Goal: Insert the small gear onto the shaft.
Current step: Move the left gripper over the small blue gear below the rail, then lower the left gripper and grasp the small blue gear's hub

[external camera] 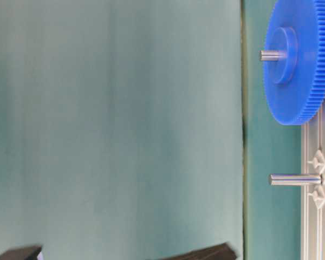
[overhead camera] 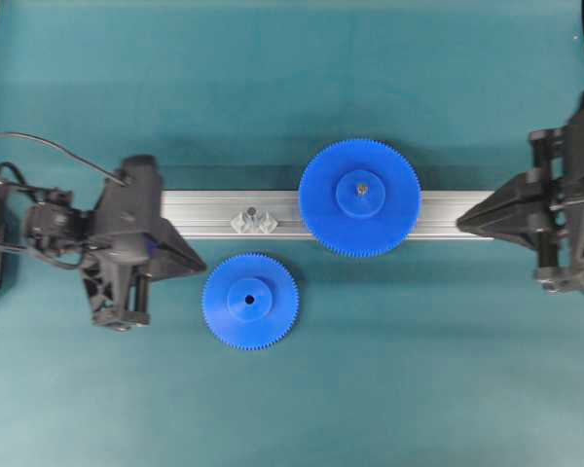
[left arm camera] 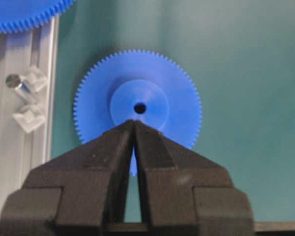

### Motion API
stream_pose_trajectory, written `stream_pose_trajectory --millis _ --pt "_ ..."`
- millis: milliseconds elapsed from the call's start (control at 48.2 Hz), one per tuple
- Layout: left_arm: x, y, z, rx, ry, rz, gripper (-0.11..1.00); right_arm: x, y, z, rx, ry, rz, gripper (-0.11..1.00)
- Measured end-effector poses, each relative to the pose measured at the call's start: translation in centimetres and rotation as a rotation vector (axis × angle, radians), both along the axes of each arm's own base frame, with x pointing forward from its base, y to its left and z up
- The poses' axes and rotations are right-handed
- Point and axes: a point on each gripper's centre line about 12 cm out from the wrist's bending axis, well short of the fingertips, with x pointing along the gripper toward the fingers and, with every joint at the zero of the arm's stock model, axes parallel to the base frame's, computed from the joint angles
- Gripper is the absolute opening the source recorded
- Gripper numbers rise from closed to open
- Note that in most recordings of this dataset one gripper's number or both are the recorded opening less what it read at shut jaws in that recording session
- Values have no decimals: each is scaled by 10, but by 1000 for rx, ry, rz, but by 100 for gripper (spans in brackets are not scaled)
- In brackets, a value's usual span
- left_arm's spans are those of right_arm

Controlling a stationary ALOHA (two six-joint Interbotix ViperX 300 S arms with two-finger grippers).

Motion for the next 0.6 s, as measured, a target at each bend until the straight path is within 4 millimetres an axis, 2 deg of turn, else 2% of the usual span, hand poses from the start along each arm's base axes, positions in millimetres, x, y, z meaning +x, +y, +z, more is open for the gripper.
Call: stream_pose_trajectory --millis 62,249,311,602 --pt "5 -1 -4 4 13 -3 26 5 0 -5 0 31 2 8" --pt "22 -3 -17 8 56 -5 78 16 0 -20 4 104 -1 8" --pt "28 -5 -23 12 71 -7 89 18 0 -22 8 109 -6 8" --pt "60 -12 -50 29 143 -24 92 22 0 -22 19 86 -15 8"
